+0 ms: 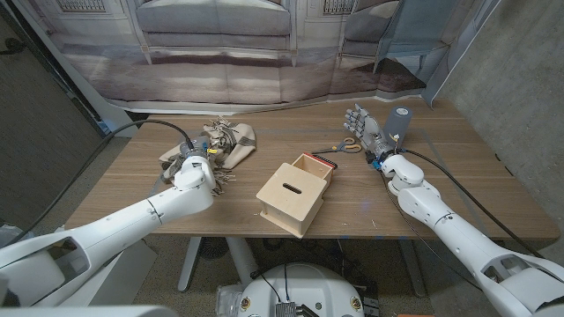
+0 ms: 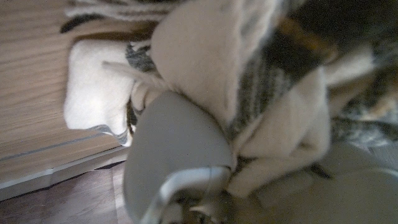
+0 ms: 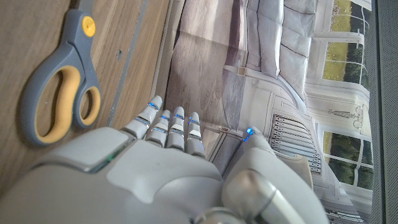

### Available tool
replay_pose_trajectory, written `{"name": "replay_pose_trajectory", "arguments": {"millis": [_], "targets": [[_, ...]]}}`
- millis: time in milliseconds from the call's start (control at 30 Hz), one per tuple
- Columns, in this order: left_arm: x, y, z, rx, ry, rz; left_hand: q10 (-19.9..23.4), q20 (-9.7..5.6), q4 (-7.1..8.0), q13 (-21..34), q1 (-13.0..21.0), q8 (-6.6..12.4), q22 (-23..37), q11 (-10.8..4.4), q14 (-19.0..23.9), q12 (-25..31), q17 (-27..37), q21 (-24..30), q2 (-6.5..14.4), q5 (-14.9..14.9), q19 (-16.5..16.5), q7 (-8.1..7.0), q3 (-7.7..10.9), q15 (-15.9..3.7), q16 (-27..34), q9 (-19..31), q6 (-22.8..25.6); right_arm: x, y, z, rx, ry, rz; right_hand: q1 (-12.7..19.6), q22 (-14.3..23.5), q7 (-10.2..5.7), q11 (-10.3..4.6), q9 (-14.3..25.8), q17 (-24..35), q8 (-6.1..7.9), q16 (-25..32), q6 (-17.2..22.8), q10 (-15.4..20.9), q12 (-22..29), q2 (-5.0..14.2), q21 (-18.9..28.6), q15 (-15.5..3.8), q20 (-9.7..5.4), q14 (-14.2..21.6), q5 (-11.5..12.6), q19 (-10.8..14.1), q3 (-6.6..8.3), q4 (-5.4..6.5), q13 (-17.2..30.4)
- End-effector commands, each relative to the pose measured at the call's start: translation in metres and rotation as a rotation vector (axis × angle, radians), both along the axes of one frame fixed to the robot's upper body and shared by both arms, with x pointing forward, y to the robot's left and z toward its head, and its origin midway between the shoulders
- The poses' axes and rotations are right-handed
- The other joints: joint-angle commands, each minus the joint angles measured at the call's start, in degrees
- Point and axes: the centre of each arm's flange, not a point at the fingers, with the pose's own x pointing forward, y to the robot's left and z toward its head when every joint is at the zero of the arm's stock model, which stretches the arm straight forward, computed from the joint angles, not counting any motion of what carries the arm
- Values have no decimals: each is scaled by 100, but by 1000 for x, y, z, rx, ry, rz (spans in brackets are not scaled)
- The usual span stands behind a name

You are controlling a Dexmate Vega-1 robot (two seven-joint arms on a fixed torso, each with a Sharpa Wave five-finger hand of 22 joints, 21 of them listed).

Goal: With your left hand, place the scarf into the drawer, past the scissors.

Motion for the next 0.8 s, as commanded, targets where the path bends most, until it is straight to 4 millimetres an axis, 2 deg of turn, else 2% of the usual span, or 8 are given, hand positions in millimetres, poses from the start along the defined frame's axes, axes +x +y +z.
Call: {"name": "replay_pose_trajectory", "arguments": {"millis": [33, 133, 267, 800], "targets": [[-5, -1, 7, -4, -81, 24, 113, -391, 5, 63, 428, 158, 24, 7, 295, 36, 132, 83, 333, 58, 412, 600, 95, -811, 97, 148, 793, 3, 1, 1, -3, -2, 6, 23, 34, -11, -1, 6, 14, 3, -7, 10, 51, -20, 23, -12, -1, -1, 49, -32, 41, 6, -30, 18], [-7, -2, 8, -19, -100, 14, -133, -403, 8, 92, 476, 90, 29, 30, 274, -96, 218, 119, 305, 66, 415, 557, 139, -811, 49, 181, 550, 3, 0, 1, 6, 0, 6, 23, 34, -11, 1, 6, 14, 3, -7, 11, 52, -20, 24, -17, -2, 1, 50, -32, 43, 5, -31, 18], [-10, -3, 12, -36, -117, 8, -175, -406, 18, 98, 482, 50, 29, 38, 263, -124, 242, 136, 309, 69, 429, 543, 160, -795, 28, 163, 483, 2, 0, 2, 3, -5, 6, 22, 35, -12, 2, 6, 14, 3, -8, 11, 54, -20, 24, -22, -4, 2, 48, -32, 45, 4, -32, 18], [-31, -10, 22, -66, -207, 4, -11, -451, 44, 116, 498, 31, 30, 56, 507, -89, 338, 235, 327, 69, 567, 569, 224, -785, 60, 113, 533, -5, -3, 0, 11, -18, 7, 19, 36, -11, 2, 6, 15, 4, -6, 14, 56, -21, 29, -47, 4, 5, 58, -33, 59, -3, -37, 19]]}}
